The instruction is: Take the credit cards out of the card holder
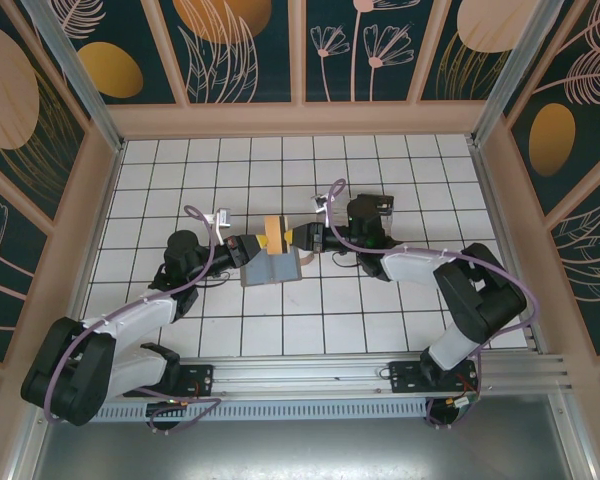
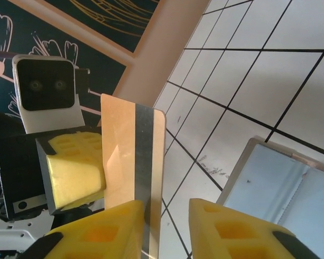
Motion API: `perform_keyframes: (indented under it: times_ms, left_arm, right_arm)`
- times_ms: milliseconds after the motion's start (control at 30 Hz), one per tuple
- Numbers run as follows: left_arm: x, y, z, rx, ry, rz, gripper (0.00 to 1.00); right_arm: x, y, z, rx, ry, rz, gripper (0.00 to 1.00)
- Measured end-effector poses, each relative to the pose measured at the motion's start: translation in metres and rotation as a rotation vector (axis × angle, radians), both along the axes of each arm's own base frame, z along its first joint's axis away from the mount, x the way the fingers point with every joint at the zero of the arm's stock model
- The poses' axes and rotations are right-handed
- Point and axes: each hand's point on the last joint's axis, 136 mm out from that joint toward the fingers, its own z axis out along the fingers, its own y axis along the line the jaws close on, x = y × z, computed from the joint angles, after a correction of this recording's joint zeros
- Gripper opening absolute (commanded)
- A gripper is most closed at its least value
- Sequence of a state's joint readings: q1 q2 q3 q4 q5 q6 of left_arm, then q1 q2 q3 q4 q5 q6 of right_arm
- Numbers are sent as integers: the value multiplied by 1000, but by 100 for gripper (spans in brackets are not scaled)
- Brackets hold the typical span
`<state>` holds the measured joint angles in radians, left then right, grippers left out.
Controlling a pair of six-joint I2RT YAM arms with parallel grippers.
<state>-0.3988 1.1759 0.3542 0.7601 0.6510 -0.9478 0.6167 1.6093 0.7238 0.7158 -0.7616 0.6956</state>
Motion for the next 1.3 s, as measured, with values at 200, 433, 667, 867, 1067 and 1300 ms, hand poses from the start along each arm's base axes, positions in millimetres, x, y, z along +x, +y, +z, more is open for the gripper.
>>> perform_keyframes:
  times_ms: [200,433,667,867,1067,1300]
  left_arm:
    - [2,1,-5,5,14,2,0]
    - [3,2,-9,12,24,7,19]
    - [4,2,-10,20,18,12,82]
    - [9,11,-12,66,-3,74,99]
    - [12,19,-5,101,-66,121,99]
    - [5,24,-8,110,-84,132,99]
  right_arm:
    - [-1,1,4,17,1,14,0]
    - [-2,0,6,17,-3,19,0]
    - [-2,-8,10,-58,-54,-2,0]
    - [15,-29,16,-275,-200,-99,0]
    - [25,-74,10,-606,-413,-200,0]
    - [18,-113,-5,-1022,-738,-132,0]
